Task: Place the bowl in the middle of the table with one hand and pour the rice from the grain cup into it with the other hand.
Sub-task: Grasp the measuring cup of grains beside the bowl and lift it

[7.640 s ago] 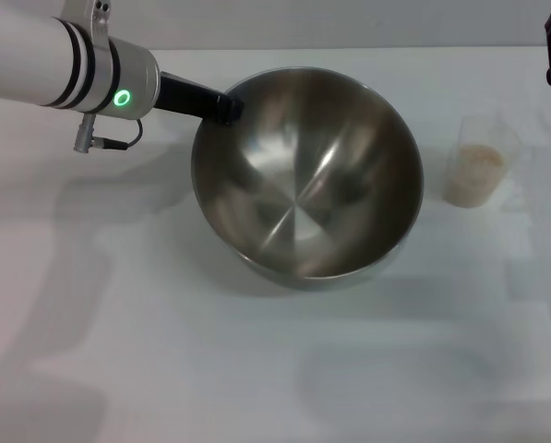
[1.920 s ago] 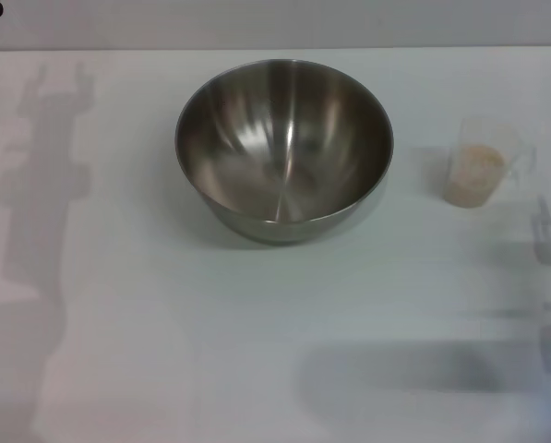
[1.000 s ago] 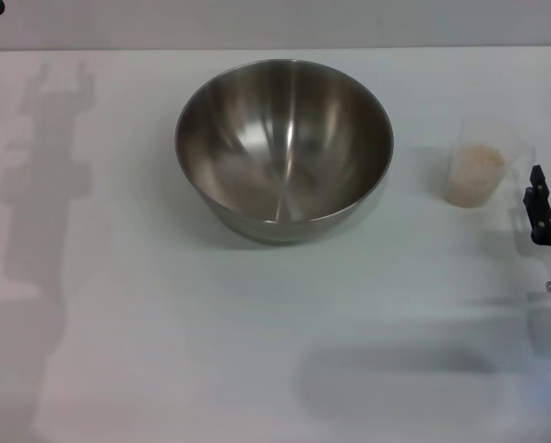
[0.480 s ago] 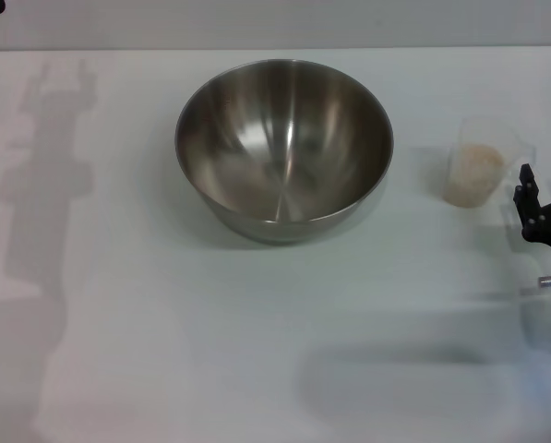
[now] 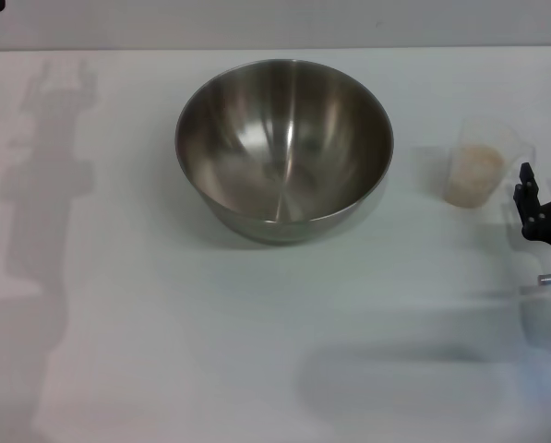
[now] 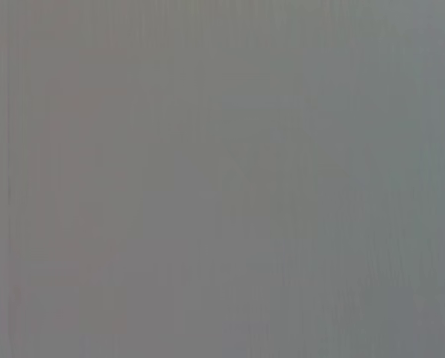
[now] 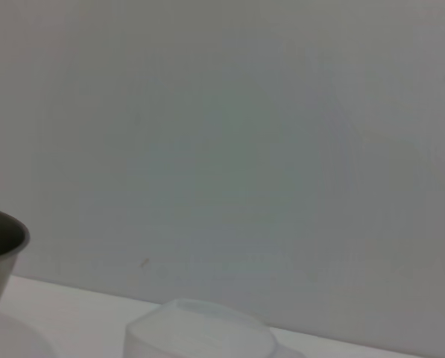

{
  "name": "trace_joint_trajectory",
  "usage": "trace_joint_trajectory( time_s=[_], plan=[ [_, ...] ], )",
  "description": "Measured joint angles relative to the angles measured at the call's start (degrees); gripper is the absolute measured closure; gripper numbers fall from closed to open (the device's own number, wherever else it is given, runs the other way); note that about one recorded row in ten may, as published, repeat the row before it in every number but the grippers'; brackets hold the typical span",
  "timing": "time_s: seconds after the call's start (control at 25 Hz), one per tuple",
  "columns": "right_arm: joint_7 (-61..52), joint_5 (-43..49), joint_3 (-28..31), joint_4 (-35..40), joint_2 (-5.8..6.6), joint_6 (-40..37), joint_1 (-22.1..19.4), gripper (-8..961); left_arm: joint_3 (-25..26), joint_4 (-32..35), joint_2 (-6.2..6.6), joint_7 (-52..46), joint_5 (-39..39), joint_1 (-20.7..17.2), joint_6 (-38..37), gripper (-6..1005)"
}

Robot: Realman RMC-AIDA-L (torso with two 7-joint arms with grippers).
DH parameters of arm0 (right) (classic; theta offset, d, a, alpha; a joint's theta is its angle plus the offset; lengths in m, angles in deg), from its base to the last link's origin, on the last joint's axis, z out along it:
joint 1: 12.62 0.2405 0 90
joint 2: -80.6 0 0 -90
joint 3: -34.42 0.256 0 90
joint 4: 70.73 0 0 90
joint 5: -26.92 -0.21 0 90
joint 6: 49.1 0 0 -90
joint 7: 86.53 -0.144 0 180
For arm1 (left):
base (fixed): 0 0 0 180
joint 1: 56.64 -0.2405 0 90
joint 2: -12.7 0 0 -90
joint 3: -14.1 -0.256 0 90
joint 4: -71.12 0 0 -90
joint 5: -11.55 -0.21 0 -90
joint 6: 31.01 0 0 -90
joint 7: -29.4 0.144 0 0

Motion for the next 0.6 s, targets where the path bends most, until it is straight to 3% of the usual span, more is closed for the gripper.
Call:
trace_joint_trajectory(
  time_s=[0.6],
  plan=[
    [-1.99,-0.14,0.34,1.63,-0.06,0.75,0.9,410,0.0,0.0,0.06,0.02,0.0,0.41,-0.1,481]
  ],
)
